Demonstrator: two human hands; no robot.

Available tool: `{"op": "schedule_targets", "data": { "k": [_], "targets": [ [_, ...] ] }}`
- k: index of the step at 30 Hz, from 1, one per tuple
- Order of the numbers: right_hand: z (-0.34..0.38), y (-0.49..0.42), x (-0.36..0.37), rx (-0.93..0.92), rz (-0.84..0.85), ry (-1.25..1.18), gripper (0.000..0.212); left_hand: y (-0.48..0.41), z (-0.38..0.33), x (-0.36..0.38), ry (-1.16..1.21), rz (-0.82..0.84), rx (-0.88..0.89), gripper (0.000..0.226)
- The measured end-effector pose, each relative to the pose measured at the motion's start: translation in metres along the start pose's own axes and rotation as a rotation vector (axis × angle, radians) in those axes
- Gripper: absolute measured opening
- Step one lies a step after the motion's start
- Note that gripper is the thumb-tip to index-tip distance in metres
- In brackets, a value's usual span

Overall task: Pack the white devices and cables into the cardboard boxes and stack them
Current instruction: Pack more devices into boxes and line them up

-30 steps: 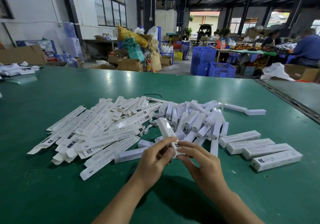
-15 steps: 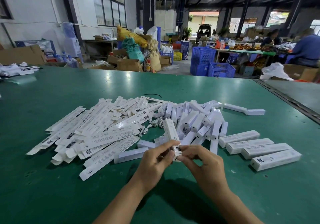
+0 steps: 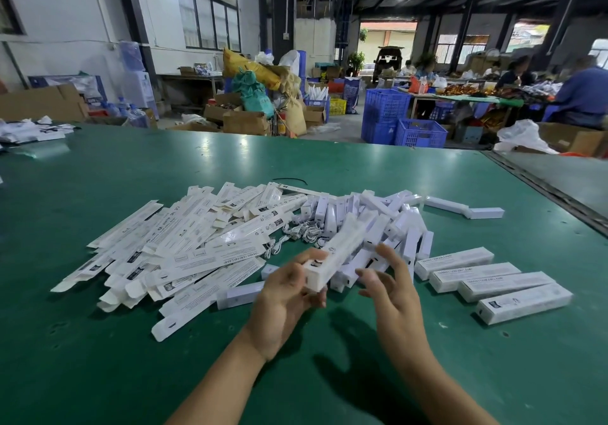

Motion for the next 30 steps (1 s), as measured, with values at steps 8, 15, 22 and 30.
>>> {"op": "schedule_targets", "data": {
  "k": [8,15,22,30],
  "targets": [
    [-0.027,-0.009,-0.016,0.327,-0.166,-0.308,0.061,-0.002,0.002,-0.002,0.197,0.046,-0.055,0.049],
    [-0.017,-0.009,-0.018,0.310,-0.094,-0.362,0.025,0.000,0.006,-0.008,0.168,-0.011,-0.049,0.046],
    [-0.011,-0.008,-0.021,0.273,-0.146,-0.437,0.019,0.002,0.009,-0.017,0.183,-0.104,-0.051,0.036],
    [-0.006,-0.016,-0.020,0.311,-0.057,-0.670,0.011,0.000,0.019,-0.026,0.291,-0.315,-0.180,0.051]
  ]
}}
Point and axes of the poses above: each hand's wrist, its own y-axis away from the middle knuckle, its own x-axis out of the palm, z = x × y, the point moved 7 cm from there along -y, towards the middle knuckle, and after that the axes turned 1 degree about -z, right-handed, at the moved point
